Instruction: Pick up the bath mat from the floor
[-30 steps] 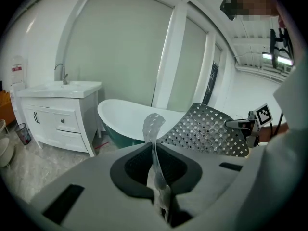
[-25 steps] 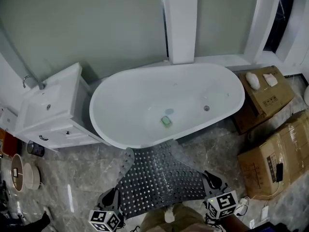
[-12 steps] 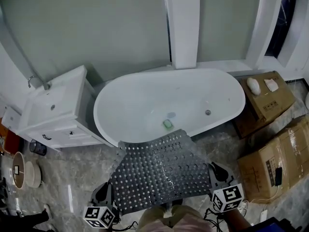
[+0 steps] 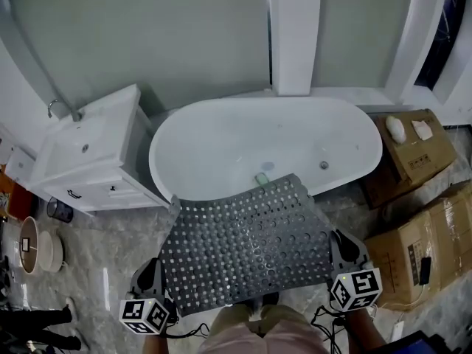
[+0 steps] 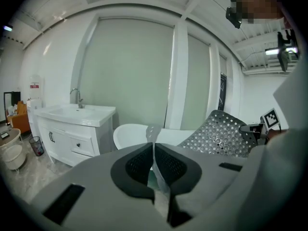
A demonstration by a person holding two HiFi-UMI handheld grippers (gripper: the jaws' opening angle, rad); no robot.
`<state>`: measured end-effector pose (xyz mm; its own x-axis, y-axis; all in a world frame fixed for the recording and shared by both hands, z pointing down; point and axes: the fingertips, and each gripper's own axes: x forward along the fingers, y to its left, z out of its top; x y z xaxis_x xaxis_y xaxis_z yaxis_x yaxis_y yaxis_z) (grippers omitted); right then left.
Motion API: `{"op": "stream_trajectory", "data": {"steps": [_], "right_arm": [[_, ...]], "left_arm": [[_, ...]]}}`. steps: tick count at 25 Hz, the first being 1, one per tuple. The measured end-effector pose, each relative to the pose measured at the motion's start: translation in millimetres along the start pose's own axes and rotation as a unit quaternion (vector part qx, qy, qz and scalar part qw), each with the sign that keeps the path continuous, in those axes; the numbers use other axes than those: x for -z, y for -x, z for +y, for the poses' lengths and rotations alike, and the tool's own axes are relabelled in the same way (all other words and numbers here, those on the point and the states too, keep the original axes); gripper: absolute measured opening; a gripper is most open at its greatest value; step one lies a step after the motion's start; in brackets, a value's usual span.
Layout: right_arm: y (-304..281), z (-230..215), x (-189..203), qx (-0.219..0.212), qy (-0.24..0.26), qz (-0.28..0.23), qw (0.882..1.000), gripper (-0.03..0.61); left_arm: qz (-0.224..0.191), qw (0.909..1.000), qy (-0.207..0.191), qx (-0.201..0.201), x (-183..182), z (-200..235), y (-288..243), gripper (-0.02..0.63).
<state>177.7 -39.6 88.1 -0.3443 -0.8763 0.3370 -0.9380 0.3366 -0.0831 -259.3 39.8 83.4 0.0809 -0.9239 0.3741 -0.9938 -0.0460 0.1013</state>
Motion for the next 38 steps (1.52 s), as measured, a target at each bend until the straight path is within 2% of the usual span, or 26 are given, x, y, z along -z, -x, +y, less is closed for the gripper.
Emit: {"op": "stream_trajectory", "data": {"steps": [2, 4, 7, 11, 13, 18, 21, 26, 38], "right_arm": [[1, -3, -3, 0.007, 0.0, -0.003, 1.0, 0.029], [-1, 2, -5, -0.004, -0.002, -0.004, 1.0, 0.029], [-20, 32, 1, -0.038, 0.012, 0.007, 0.999, 0.028], [-46, 65, 5, -0.065, 0.059, 0.017, 0.996, 0.028], [-49, 74, 5, -0.074, 0.089, 0.013, 0.993, 0.028], [-53, 53, -18, -0.047, 0.13, -0.002, 0.99, 0.028], [-51, 30, -33, -0.025, 0.126, -0.001, 0.992, 0.028], [-47, 11, -50, -0.004, 0.091, -0.005, 0.996, 0.028], [-45, 69, -77, -0.051, 0.081, -0.018, 0.995, 0.028]], "left_arm": [[-0.022, 0.9997, 0.004, -0.01, -11, 7, 0, 0.026], [-0.035, 0.9994, 0.004, 0.005, -20, 8, -4, 0.025], [-0.027, 0.999, 0.004, 0.035, -15, 1, -11, 0.025], [-0.018, 0.9985, 0.034, 0.039, 3, -7, -13, 0.025], [-0.011, 0.9985, 0.036, 0.039, 11, -10, -11, 0.025], [-0.008, 0.9982, 0.045, 0.038, 21, -4, -13, 0.025], [-0.008, 0.9979, 0.05, 0.041, 25, -5, -16, 0.025], [-0.011, 0.9972, 0.052, 0.053, 25, -8, -22, 0.025], [-0.011, 0.9962, 0.063, 0.058, 31, -7, -15, 0.025]]}}
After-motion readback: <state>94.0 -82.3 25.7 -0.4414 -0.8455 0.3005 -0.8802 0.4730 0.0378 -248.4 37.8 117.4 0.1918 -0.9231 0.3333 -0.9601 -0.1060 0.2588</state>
